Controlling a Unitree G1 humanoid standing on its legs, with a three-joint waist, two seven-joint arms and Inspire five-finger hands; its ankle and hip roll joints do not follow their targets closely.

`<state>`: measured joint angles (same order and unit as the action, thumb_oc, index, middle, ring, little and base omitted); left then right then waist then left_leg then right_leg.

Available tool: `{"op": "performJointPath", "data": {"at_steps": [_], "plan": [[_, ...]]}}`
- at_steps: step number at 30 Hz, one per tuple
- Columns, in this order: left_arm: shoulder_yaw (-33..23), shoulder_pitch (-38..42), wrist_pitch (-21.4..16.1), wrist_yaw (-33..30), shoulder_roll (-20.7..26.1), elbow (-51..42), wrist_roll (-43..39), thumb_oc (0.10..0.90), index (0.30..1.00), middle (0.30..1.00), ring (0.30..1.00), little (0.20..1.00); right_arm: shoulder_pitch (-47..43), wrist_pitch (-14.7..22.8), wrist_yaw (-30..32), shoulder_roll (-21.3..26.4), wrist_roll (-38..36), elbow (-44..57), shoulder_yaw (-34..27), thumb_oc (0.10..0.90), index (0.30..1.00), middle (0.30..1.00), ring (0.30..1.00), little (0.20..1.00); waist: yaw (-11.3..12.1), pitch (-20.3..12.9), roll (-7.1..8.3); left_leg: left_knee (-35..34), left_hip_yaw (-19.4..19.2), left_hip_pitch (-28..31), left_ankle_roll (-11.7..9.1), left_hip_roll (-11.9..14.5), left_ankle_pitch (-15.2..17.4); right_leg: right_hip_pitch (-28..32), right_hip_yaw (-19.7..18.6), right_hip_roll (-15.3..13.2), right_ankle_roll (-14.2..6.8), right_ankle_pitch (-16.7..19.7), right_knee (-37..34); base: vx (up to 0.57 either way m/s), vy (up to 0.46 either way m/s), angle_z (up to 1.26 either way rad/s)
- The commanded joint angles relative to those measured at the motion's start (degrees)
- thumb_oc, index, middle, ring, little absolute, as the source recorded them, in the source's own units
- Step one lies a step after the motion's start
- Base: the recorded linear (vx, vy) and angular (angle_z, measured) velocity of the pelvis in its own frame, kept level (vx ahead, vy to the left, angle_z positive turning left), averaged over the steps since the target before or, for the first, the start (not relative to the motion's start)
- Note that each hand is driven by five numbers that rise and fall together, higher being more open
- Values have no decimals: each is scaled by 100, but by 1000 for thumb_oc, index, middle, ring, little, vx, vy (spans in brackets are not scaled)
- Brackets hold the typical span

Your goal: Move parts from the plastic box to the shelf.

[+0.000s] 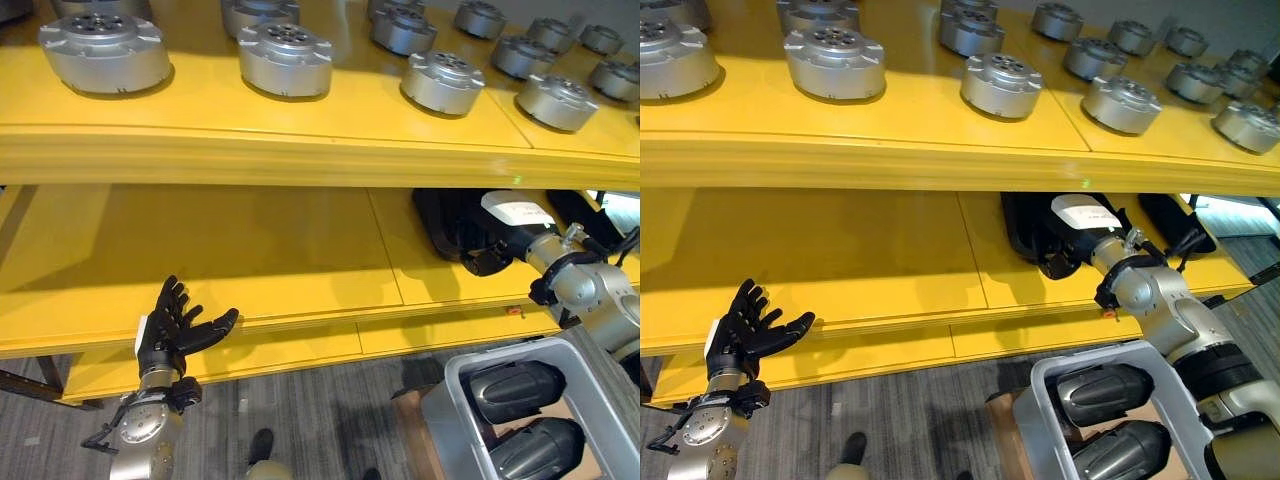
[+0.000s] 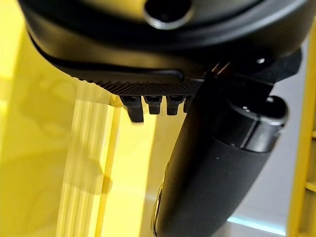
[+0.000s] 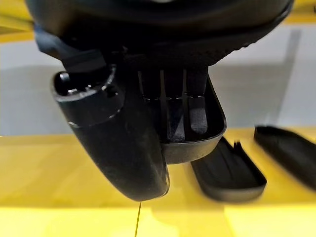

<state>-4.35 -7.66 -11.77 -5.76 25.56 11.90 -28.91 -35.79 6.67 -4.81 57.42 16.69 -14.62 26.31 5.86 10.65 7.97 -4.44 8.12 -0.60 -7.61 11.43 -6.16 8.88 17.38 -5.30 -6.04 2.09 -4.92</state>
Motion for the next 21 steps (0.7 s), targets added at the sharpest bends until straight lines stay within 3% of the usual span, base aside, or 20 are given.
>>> {"op": "performJointPath", "data": {"at_steps": [1,3,6,10,15,21], "plan": [[510,16,-53,181,55,-187,-95,900,1000,1000,1000,1000,-1275,138,728,337,-270,-32,-18,400,300,300,300,300,111,-482,-27,533,-603,-5,-263,648,418,-581,214,-637,-245,-147,640,-12,-114,10],[588,41,-34,229,53,-213,-130,900,1000,1000,1000,1000,-1369,125,760,393,-227,-5,-7,400,300,300,300,300,61,-413,-65,646,-959,-173,-217,669,232,-548,418,-684,-221,-165,666,-32,-51,25],[661,-45,-1,345,90,-319,-123,900,1000,1000,1000,1000,-1712,85,756,388,-127,-51,234,400,300,300,300,300,70,-448,-131,505,-1165,-105,-223,695,188,-503,493,-656,-230,-162,629,17,-26,80],[694,-97,-1,397,107,-341,-144,900,1000,1000,1000,1000,-2076,66,738,164,-146,-290,503,400,300,300,300,300,135,-507,-214,357,-1209,44,-195,655,231,-397,520,-719,-289,-93,542,57,42,10],[705,-143,-42,448,227,-451,-140,900,1000,1000,1000,1000,-2648,34,659,-348,-161,-840,1008,400,300,300,300,300,303,-510,-234,331,-1233,72,-101,404,378,-359,539,-983,-416,108,444,31,69,-2],[814,-77,-59,511,390,-531,-149,900,1000,1000,1000,1000,-2938,-50,642,-586,-102,-1322,1204,400,300,300,300,300,444,-306,-273,746,-1065,-298,6,189,577,-620,641,-1301,-461,12,994,-53,51,4]]}}
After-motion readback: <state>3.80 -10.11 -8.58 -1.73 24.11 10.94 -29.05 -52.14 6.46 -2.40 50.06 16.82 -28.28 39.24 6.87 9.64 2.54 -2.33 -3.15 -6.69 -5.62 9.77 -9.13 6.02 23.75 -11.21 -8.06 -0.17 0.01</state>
